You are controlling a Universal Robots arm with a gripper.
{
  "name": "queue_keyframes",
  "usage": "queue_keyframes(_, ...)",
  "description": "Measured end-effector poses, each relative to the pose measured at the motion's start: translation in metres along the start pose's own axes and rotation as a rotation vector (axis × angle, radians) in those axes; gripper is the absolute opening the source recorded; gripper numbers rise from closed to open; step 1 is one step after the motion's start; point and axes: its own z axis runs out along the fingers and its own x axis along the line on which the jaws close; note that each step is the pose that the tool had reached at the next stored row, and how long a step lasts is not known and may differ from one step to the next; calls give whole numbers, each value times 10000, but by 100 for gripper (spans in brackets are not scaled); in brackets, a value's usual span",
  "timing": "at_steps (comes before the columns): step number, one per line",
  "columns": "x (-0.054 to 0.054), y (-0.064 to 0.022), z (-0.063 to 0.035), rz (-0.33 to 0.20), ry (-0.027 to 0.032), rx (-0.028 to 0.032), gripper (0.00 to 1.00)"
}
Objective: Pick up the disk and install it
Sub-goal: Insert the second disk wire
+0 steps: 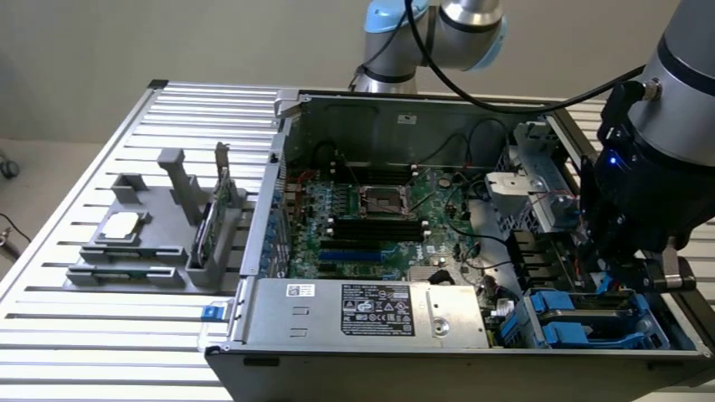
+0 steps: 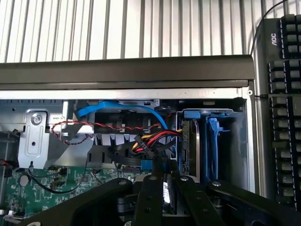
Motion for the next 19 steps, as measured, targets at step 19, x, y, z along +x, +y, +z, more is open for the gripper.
queue_keyframes(19,-205,-31,122,15,63,-1,17)
